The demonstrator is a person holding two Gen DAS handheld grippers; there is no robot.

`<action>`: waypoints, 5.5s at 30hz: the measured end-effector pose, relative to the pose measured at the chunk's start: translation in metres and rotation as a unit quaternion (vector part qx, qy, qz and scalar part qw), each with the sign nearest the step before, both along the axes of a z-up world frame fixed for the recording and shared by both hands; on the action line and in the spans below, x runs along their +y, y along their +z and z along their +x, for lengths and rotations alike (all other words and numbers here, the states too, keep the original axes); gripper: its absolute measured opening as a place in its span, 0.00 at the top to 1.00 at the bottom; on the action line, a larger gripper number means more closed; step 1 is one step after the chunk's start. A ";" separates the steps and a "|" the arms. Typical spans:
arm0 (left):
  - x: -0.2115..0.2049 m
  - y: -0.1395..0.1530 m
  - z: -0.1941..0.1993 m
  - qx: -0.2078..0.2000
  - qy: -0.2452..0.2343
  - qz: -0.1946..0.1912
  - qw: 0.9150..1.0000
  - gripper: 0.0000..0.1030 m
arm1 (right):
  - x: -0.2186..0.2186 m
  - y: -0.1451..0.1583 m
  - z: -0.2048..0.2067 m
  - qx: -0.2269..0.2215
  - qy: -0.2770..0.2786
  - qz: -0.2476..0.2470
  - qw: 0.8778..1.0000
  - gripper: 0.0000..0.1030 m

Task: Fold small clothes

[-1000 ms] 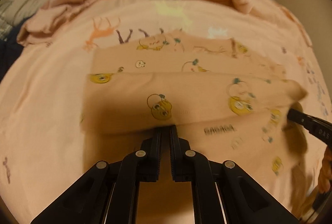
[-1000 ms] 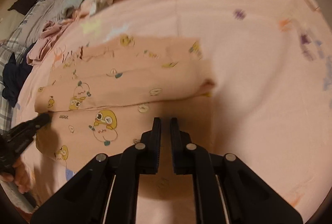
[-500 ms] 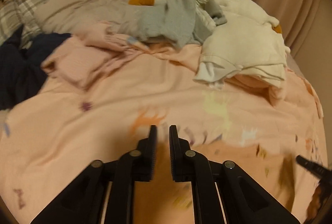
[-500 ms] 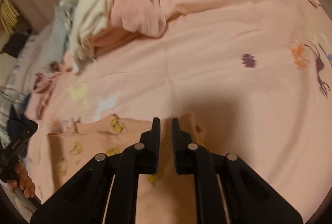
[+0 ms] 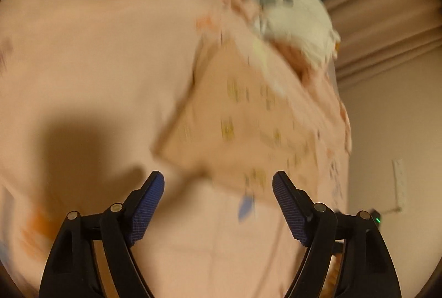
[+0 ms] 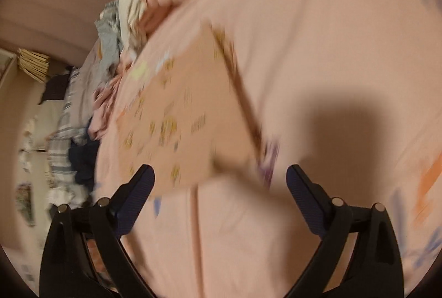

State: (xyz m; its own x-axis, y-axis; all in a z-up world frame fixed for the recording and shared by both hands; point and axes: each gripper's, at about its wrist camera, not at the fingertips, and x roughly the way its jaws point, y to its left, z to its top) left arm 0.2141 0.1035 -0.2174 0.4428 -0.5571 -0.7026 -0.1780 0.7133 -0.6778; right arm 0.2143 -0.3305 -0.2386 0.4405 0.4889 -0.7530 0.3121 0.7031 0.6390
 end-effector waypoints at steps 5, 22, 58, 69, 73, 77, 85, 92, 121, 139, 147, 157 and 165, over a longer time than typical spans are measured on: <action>-0.033 -0.043 0.021 0.037 -0.011 -0.063 0.997 0.22 | 0.032 -0.030 -0.008 0.016 -0.002 0.035 0.999 0.06; -0.059 -0.036 0.100 -0.034 0.041 -0.025 0.998 0.31 | 0.043 -0.046 0.070 -0.030 -0.048 0.099 0.993 0.16; -0.026 -0.029 -0.117 -0.044 0.024 0.221 0.974 0.84 | -0.010 -0.030 -0.114 -0.020 -0.023 -0.086 0.996 0.91; -0.002 -0.020 -0.150 -0.023 0.032 0.217 0.975 0.84 | -0.018 -0.019 -0.144 -0.003 -0.045 -0.186 0.982 0.80; -0.003 -0.008 -0.163 -0.030 0.015 0.187 0.982 0.84 | -0.011 -0.013 -0.148 0.024 -0.044 -0.251 0.967 0.80; -0.004 0.000 -0.168 -0.028 0.007 0.157 0.987 0.60 | -0.004 0.001 -0.153 0.012 -0.029 -0.269 0.963 0.75; -0.024 -0.027 -0.149 0.008 -0.009 0.030 0.999 0.54 | 0.021 0.045 -0.161 -0.054 -0.015 -0.275 0.960 0.66; -0.020 -0.037 -0.132 0.012 0.038 -0.023 0.999 0.54 | 0.049 0.034 -0.170 -0.054 0.035 -0.266 0.962 0.66; -0.084 -0.020 -0.114 -0.111 0.058 0.305 0.944 0.94 | 0.100 -0.018 -0.105 -0.024 0.103 -0.301 0.948 0.54; -0.265 -0.022 -0.139 -0.224 -0.195 0.323 0.899 0.98 | -0.049 0.010 -0.191 -0.025 -0.081 -0.208 0.974 0.51; -0.211 -0.004 -0.165 -0.203 -0.180 0.360 0.893 0.96 | -0.019 0.015 -0.177 -0.053 -0.027 -0.150 0.987 0.41; -0.123 -0.018 -0.137 -0.114 -0.051 0.214 0.969 0.51 | 0.090 0.026 -0.076 -0.104 0.138 -0.007 0.985 0.33; -0.137 -0.019 -0.118 -0.115 -0.056 0.198 0.972 0.51 | 0.158 0.013 -0.020 -0.063 0.195 -0.020 0.979 0.40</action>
